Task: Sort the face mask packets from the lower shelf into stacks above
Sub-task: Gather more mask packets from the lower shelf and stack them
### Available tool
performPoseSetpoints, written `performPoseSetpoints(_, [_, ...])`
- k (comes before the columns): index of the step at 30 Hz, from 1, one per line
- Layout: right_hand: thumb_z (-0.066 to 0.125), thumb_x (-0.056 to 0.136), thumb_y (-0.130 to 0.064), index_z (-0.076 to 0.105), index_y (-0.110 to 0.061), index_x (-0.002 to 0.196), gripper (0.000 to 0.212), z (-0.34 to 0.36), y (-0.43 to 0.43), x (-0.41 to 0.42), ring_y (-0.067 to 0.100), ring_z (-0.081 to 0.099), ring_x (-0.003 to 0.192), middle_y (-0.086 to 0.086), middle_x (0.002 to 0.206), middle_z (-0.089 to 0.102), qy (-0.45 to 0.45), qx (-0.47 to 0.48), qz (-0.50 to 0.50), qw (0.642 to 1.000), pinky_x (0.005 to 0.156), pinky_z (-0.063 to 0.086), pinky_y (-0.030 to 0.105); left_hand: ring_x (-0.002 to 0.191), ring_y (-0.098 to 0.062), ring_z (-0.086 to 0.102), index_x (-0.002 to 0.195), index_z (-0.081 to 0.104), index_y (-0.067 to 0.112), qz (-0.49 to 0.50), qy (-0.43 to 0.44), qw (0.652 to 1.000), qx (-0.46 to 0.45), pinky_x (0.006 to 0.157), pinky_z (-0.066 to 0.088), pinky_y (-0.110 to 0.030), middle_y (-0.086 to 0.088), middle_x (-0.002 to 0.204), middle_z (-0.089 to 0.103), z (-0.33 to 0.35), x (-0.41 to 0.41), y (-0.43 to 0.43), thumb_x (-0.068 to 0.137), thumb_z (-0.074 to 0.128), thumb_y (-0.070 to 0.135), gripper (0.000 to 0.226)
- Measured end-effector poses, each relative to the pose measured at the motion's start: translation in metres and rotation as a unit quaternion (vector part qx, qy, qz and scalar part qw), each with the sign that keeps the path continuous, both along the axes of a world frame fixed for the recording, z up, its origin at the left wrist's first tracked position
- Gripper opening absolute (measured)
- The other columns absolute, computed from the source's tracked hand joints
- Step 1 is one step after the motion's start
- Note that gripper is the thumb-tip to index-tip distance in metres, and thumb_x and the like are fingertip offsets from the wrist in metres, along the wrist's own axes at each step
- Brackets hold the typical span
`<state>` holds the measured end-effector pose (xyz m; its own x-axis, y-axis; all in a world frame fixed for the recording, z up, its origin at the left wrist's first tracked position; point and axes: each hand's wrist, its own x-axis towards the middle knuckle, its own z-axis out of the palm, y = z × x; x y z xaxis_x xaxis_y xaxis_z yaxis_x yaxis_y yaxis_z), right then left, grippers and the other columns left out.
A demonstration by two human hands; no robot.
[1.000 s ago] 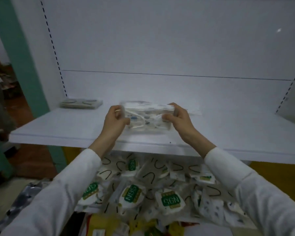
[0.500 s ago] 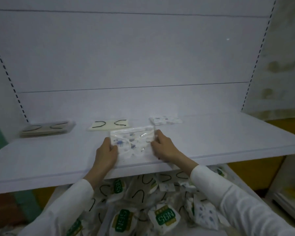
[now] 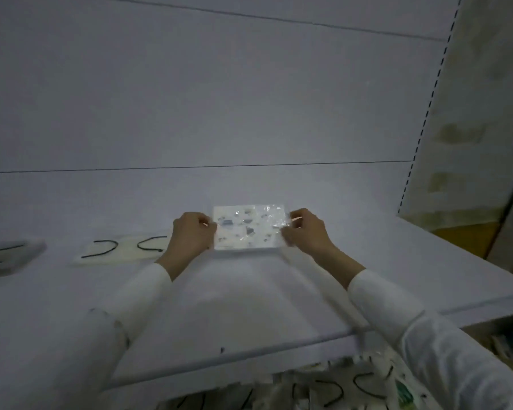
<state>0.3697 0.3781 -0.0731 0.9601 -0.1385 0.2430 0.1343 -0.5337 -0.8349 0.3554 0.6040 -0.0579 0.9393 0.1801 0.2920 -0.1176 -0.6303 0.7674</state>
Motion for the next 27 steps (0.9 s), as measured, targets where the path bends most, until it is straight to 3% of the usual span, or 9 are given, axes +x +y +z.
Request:
performPoseSetpoints(3, [0.062,0.086,-0.013,0.054,-0.007,0.117,0.033,0.003,-0.015,0.052,0.017,0.057,0.077,0.008,0.097,0.062,0.022,0.002,0.006,1.000,0.059,0.045,0.020,0.059,-0.020,0.062,0.089,0.069,0.001,0.009,0.043,0.999,-0.014,0.073,0.056,-0.033,-0.013,0.079,0.066,-0.003,0.043,-0.014,0.089,0.063,0.013,0.014])
performPoseSetpoints(7, [0.065,0.084,-0.015,0.051,-0.008,0.117,0.036,-0.009,-0.020,0.101,0.024,0.062,0.088,0.011,0.108,0.060,0.051,-0.023,0.020,0.998,0.078,0.052,0.031,0.044,-0.014,0.055,0.072,0.068,0.001,0.050,0.099,0.992,-0.054,0.077,0.058,-0.038,-0.013,0.062,0.063,-0.018,0.083,-0.018,0.084,0.069,0.011,0.015])
performPoseSetpoints(11, [0.060,0.086,-0.014,0.058,-0.009,0.103,0.018,-0.025,-0.020,0.119,0.023,0.058,0.091,0.012,0.108,0.061,0.042,-0.054,0.019,0.997,0.074,0.045,0.027,0.065,-0.027,0.063,0.090,0.065,0.001,0.084,0.096,0.989,-0.078,0.083,0.056,-0.040,-0.019,0.080,0.066,-0.031,0.098,-0.029,0.080,0.072,0.010,0.015])
performPoseSetpoints(15, [0.060,0.085,-0.016,0.062,-0.009,0.095,0.013,-0.033,-0.024,0.129,0.022,0.059,0.093,0.010,0.104,0.064,0.049,-0.084,0.031,0.995,0.077,0.046,0.027,0.100,-0.031,0.061,0.088,0.069,0.001,0.097,0.075,0.991,0.049,0.088,0.044,-0.030,-0.017,0.098,0.069,-0.035,0.110,-0.037,0.084,0.066,0.012,0.011])
performPoseSetpoints(19, [0.062,0.085,-0.020,0.063,-0.008,0.098,0.017,-0.034,-0.028,0.132,0.018,0.056,0.089,0.008,0.102,0.064,0.042,-0.127,0.059,0.989,0.079,0.046,0.028,0.100,-0.034,0.062,0.091,0.070,-0.001,0.096,0.109,0.986,0.085,0.087,0.049,-0.035,-0.019,0.097,0.069,-0.035,0.112,-0.040,0.086,0.061,0.018,0.022])
performPoseSetpoints(23, [0.061,0.087,-0.025,0.061,-0.011,0.099,0.019,-0.037,-0.030,0.129,0.020,0.057,0.088,0.008,0.105,0.064,0.045,-0.160,0.071,0.984,0.077,0.047,0.029,0.076,-0.025,0.060,0.100,0.059,0.009,0.042,0.210,0.976,0.043,0.064,0.043,-0.029,-0.007,0.091,0.060,-0.027,0.102,-0.040,0.077,0.070,0.051,0.049])
performPoseSetpoints(25, [0.057,0.088,-0.033,0.056,-0.012,0.107,0.028,-0.038,-0.030,0.127,0.026,0.059,0.094,0.010,0.109,0.062,0.053,-0.168,0.048,0.983,0.080,0.048,0.034,0.078,-0.019,0.054,0.119,0.045,0.015,-0.010,0.241,0.966,0.088,0.066,0.039,-0.029,0.001,0.098,0.053,-0.026,0.094,-0.037,0.071,0.078,0.046,0.066])
performPoseSetpoints(27, [0.052,0.092,-0.040,0.047,-0.007,0.119,0.043,-0.037,-0.029,0.126,0.032,0.057,0.103,0.015,0.117,0.057,0.083,-0.170,0.035,0.981,0.081,0.045,0.036,0.097,-0.025,0.050,0.137,0.030,0.015,-0.032,0.216,0.964,0.151,0.077,0.037,-0.028,-0.009,0.120,0.050,-0.032,0.090,-0.034,0.070,0.082,0.028,0.086])
